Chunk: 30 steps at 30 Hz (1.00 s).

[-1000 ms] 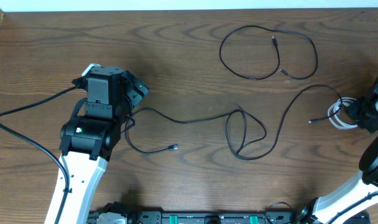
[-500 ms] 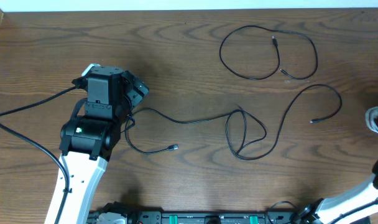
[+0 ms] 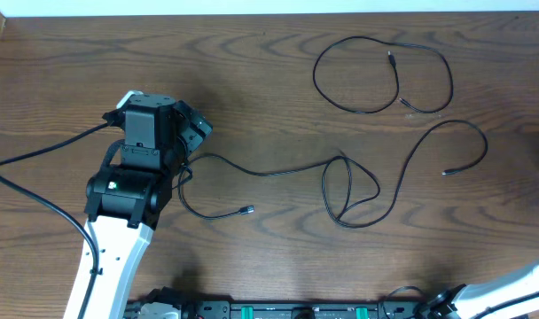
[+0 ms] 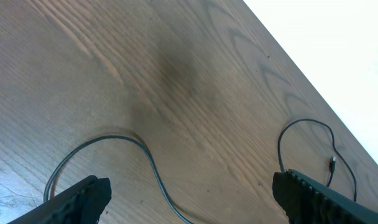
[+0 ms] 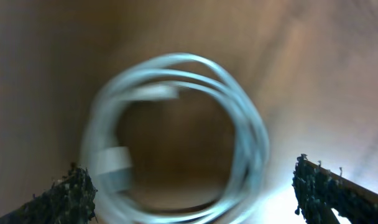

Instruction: Untangle cables

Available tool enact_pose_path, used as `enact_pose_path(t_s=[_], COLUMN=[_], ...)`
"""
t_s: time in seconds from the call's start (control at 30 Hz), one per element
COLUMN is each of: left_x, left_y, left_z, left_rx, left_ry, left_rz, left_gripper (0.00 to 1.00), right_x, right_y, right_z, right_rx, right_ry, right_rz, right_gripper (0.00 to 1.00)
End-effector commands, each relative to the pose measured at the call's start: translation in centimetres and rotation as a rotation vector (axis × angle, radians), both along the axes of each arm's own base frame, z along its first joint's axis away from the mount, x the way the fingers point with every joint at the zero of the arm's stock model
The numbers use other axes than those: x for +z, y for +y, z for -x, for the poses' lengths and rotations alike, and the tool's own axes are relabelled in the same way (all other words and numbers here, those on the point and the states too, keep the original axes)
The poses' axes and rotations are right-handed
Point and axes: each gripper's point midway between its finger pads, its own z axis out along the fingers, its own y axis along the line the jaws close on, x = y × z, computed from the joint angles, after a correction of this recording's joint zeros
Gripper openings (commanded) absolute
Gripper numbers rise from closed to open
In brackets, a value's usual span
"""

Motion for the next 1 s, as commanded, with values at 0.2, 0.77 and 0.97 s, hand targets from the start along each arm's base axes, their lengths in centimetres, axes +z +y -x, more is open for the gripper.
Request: enact_pose_path(t_s=[0.2,0.77,0.97], left_x=[0.5,0.8,0.5], left_y=[0.2,0.2,-0.2], left_z=[-0.2,-0.5,-0.3], left_rx=[0.003,0.003,-0.015], left_ry=[-0.011,-0.028,-0.015], left_rz=[-0.009,-0.004,0.012], left_gripper=[0.90,0.90,0.90], right_x=[18.5,19.2,19.2], right_y=[8.4,32.6,33.2], right_z=[-8.8,-12.1,-10.2], right_rx=[0.344,1.013,1.006], right_ry=[-0.459,-0.449,-0.409], right_rz=[0.120,-0.178,-0.215], right_gripper=[0.99,0.99,0.99])
